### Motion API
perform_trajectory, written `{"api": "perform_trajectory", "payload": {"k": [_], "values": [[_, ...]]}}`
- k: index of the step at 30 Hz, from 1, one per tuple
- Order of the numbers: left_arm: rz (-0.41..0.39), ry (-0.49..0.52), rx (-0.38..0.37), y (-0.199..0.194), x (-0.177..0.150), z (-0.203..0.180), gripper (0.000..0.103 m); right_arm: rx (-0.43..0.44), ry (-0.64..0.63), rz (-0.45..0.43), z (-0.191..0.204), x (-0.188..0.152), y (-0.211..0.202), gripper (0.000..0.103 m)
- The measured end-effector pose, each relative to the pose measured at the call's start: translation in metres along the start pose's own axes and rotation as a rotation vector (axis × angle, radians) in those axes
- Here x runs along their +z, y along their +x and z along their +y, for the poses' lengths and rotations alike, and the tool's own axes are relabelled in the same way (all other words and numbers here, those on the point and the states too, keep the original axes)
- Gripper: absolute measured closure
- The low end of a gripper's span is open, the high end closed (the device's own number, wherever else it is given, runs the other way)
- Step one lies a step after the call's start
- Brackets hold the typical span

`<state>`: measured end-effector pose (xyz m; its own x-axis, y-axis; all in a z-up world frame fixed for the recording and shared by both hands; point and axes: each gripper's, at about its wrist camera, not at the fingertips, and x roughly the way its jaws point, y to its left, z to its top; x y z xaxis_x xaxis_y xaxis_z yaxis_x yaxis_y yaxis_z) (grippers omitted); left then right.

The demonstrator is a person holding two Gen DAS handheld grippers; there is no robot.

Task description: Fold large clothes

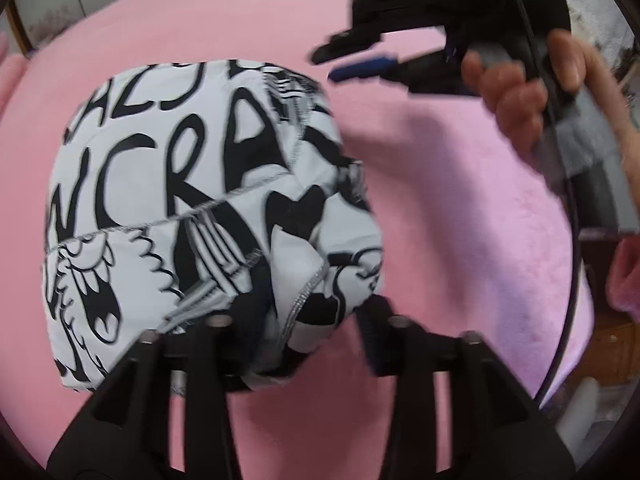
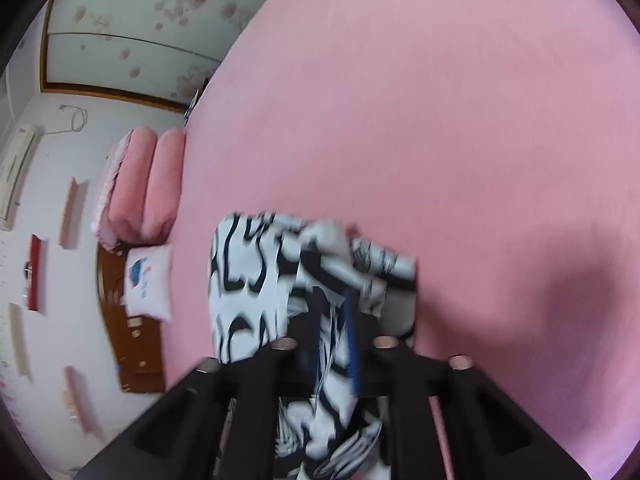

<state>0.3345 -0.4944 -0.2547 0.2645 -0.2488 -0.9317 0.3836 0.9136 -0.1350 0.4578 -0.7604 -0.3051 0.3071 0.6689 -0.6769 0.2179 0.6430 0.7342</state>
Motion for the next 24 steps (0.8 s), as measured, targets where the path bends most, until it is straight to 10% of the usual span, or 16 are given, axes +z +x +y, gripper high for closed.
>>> {"api": "perform_trajectory", "payload": {"k": [1,6,16,20,24], "values": [[-0.001,-0.014,-0.035,-0.005,0.001,0.000,0.046,0.013,0.008,0.014,0.003,-0.010,0.002,0.055],[-0.063,-0.124,-0.143,-0.047,-0.009,0.005,0.045,0.029,-0.046,0.124,0.027,-0.063,0.018,0.053],[-0.133,-0.352,0.091,-0.095,-0.025,0.115,0.045,-0.194,-0.115,0.300,0.031,-0.151,0.040,0.053],[-0.136,-0.424,0.142,-0.102,-0.026,0.151,0.045,-0.243,-0.097,0.273,0.033,-0.159,0.059,0.085],[-0.108,-0.489,0.166,-0.101,-0.030,0.179,0.045,-0.265,-0.143,0.206,0.041,-0.168,0.052,0.092]]}}
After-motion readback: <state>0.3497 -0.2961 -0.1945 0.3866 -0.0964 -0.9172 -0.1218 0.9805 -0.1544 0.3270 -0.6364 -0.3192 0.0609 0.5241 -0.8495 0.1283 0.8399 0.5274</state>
